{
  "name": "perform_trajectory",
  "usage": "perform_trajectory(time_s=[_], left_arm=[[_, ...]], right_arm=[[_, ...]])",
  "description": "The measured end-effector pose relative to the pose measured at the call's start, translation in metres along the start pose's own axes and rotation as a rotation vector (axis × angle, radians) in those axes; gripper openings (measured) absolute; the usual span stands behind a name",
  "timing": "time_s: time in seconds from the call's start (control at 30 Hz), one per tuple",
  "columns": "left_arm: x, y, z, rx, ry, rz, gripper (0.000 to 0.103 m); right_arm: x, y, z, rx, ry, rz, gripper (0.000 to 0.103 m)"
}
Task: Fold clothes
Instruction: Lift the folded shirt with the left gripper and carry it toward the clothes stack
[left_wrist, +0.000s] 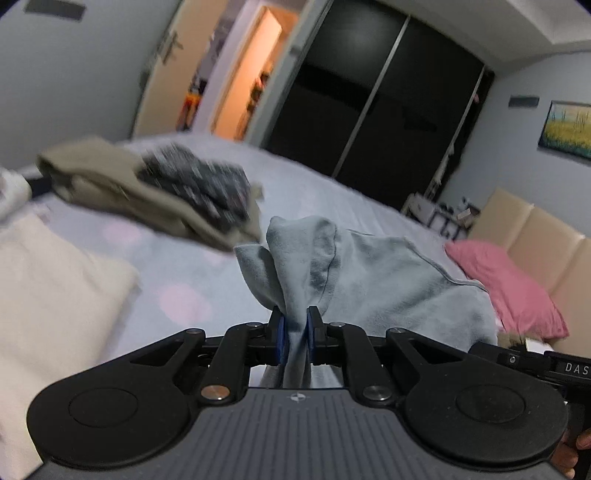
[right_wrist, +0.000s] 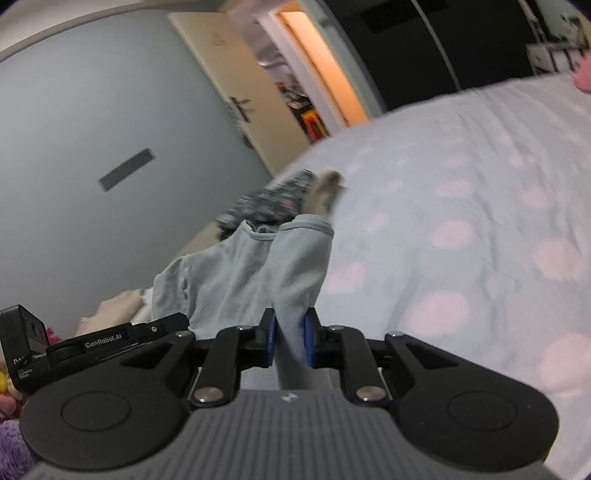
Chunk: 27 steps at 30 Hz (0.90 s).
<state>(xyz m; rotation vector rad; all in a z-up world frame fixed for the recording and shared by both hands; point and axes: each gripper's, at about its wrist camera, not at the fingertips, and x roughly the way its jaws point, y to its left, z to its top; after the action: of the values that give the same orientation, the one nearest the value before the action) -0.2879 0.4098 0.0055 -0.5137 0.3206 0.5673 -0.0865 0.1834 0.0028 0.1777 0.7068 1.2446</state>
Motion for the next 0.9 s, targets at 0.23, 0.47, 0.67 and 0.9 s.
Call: perform_trajectory(time_s=[0.23,0.47,0.67,0.9], left_arm=[[-0.069,0.064,0.056,0.004,-0.105,0.119,0.010],[-0.103,0.126,0.092,0.021,-0.065,0.263,0.010],[-0.074,0.169,0.100,0.076,0.022,0.330,0.010],[-0.001,0.205,0.096,0.091,0.117,0.374,0.010]], right_arm=[[0.043,0.090,0.009,-0.054,0.016,0.132,0.018],[0.103,0.162,-0.002,-0.027,0.107,0.260,0.018],[0.163,0.187,-0.016,0.013,0.190,0.280,0.017],[0.239,0.180,-0.017,-0.052,0.271,0.190,0.017]])
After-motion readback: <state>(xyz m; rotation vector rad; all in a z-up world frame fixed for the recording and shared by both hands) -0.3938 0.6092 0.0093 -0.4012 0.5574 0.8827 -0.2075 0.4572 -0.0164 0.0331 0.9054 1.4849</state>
